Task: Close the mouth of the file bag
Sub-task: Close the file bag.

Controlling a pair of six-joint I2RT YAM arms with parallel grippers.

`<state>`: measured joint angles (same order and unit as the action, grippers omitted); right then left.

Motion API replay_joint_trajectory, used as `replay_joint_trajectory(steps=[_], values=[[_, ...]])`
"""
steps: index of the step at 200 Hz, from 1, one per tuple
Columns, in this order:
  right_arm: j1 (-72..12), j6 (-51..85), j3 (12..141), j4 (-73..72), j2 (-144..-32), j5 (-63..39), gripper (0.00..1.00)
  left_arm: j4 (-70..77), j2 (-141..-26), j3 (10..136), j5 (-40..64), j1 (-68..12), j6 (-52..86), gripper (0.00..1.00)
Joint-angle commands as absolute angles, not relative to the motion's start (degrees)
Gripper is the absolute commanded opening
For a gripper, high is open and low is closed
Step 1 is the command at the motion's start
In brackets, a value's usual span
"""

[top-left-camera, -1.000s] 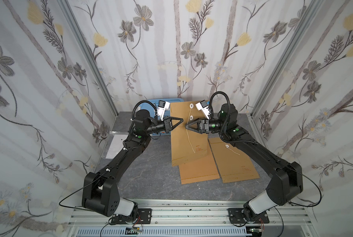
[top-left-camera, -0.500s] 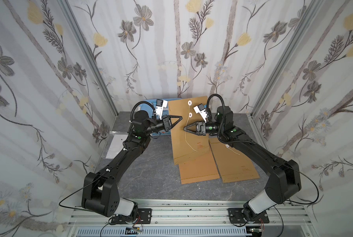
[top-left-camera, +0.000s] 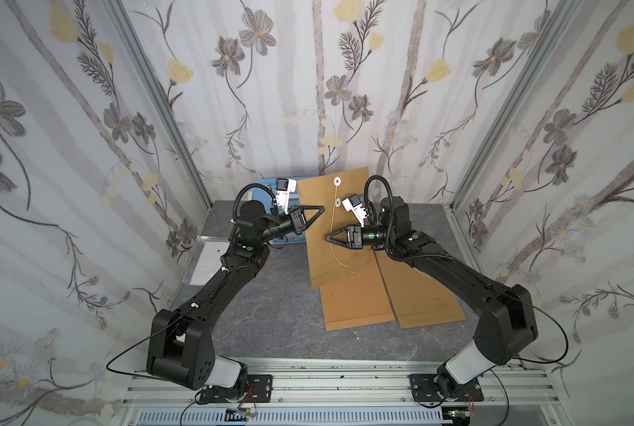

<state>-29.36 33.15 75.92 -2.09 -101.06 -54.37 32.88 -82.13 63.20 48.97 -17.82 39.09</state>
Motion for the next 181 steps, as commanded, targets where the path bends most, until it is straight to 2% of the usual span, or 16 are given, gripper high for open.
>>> replay_joint_trajectory(steps=[1,52,81,109,131,181], values=[[-29.7,33.0,75.1,-4.6,-100.8,-53.1,0.31,37.5,-81.9,62.9,48.1,-17.6,40.8,0.0],[-30.5,36.1,72.5,-9.9,-101.0,-52.8,0.24,39.3,-81.9,61.9,47.0,-17.2,42.3,0.0],[-30.8,37.9,70.4,-12.8,-100.5,-51.4,0.11,40.6,-81.7,61.1,46.3,-16.8,43.4,0.0],[-31.5,38.1,69.2,-13.1,-100.0,-49.9,0.08,41.7,-82.1,60.7,46.2,-16.7,44.3,0.0],[-31.9,37.9,68.1,-12.9,-98.7,-47.4,0.0,42.9,-82.4,60.3,46.3,-16.6,45.0,0.0],[-32.3,36.3,68.4,-3.7,-95.8,-39.4,0.0,44.1,-83.0,60.0,46.7,-16.5,46.0,0.0]])
